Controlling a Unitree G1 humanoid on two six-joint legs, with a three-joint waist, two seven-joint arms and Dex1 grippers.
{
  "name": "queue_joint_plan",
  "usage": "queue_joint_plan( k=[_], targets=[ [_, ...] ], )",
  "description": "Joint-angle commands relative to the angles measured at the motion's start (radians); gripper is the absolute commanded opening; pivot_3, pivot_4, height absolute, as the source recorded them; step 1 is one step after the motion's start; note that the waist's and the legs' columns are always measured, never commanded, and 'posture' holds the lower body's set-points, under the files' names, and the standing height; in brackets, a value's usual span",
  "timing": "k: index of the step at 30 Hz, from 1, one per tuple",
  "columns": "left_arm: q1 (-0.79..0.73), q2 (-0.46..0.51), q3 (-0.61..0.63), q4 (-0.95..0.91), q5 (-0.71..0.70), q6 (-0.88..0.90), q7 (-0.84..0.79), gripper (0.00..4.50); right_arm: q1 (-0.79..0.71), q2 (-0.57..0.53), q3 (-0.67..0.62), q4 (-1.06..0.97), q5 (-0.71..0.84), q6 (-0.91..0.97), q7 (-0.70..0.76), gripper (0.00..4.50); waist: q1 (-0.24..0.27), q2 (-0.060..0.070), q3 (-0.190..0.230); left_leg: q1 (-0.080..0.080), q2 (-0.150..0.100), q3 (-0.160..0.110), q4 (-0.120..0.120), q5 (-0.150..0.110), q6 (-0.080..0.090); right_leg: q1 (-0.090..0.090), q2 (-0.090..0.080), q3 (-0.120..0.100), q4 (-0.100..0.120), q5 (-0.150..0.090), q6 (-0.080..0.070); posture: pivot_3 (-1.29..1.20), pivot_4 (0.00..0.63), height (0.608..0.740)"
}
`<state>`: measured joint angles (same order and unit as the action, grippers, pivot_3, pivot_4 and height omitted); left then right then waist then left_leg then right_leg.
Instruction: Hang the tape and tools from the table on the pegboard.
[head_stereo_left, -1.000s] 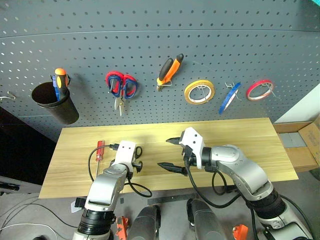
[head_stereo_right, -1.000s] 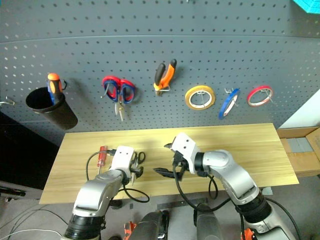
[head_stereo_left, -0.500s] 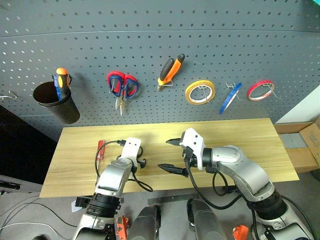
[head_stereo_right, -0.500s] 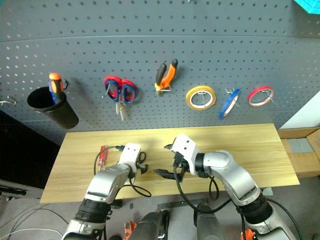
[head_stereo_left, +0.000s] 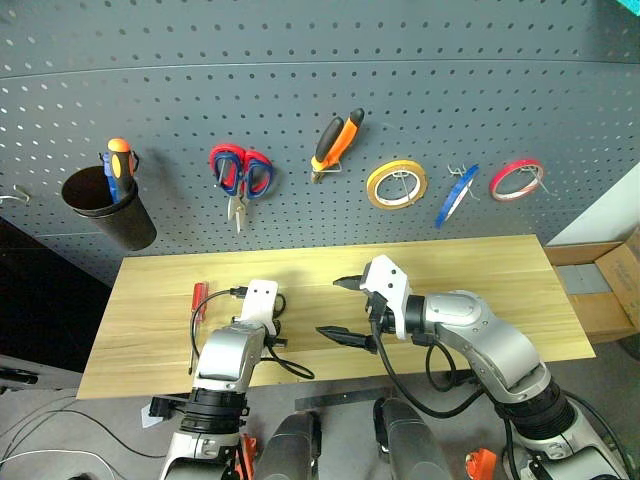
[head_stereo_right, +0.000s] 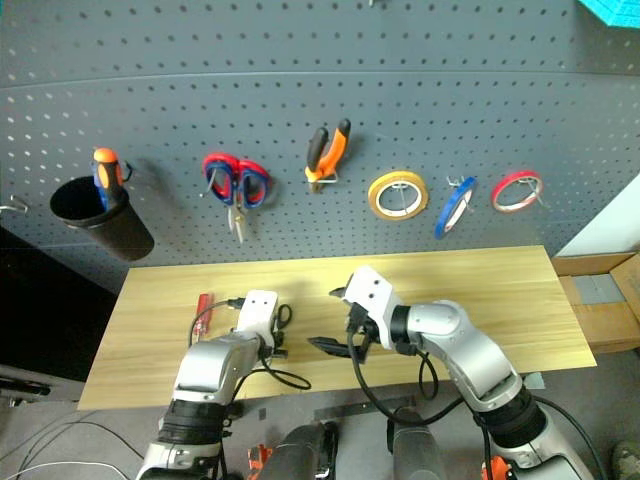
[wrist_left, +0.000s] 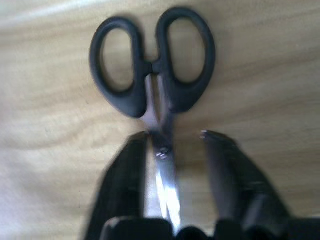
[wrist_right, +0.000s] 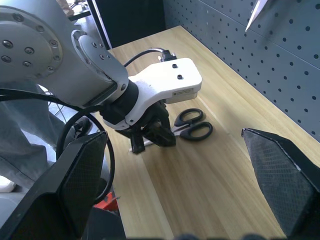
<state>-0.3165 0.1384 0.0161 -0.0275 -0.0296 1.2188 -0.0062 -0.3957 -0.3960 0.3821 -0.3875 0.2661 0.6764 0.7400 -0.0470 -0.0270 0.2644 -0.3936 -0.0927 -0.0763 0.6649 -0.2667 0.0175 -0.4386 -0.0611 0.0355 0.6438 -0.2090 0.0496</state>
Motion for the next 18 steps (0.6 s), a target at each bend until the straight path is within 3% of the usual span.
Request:
queue_joint_plan(
  k=[1, 8, 12, 18],
  targets=[
    [0.032, -0.006, 0.021, 0.053, 0.018, 0.044, 0.028, 0.09, -0.003, -0.007, -0.012, -0.033, 0.008, -0.001, 0.001, 4.5, -0.002, 0.0, 0.0, 0.0, 0.0, 0.0, 0.0, 0.0, 0.0, 0.0, 0.0, 0.0, 0.0, 0.0, 0.0, -0.09, 0.304, 0.74],
    [0.051, 0.035, -0.017, 0.026, 0.026, -0.022, 0.008, 0.09, -0.009, -0.011, -0.017, -0.023, 0.005, -0.006, -0.003, 4.5, -0.009, 0.0, 0.0, 0.002, 0.0, 0.0, -0.001, 0.0, 0.0, 0.002, 0.0, 0.0, 0.0, 0.0, 0.001, -0.09, 0.303, 0.74],
    [0.085, 0.057, 0.003, -0.098, -0.013, -0.076, -0.038, 0.09, -0.03, -0.006, -0.057, -0.048, 0.055, 0.011, 0.017, 4.5, -0.011, 0.0, 0.0, 0.002, 0.0, 0.0, -0.001, 0.0, 0.0, 0.001, 0.0, 0.001, 0.0, 0.0, 0.001, -0.08, 0.3, 0.74],
    [0.217, 0.167, 0.004, -0.307, -0.049, -0.241, -0.164, 0.09, -0.046, -0.017, -0.154, -0.061, 0.192, 0.034, 0.086, 4.5, -0.008, -0.002, 0.002, -0.004, 0.001, -0.002, -0.001, 0.0, -0.002, -0.004, 0.0, 0.002, -0.001, 0.0, 0.0, -0.08, 0.275, 0.74]
  ],
)
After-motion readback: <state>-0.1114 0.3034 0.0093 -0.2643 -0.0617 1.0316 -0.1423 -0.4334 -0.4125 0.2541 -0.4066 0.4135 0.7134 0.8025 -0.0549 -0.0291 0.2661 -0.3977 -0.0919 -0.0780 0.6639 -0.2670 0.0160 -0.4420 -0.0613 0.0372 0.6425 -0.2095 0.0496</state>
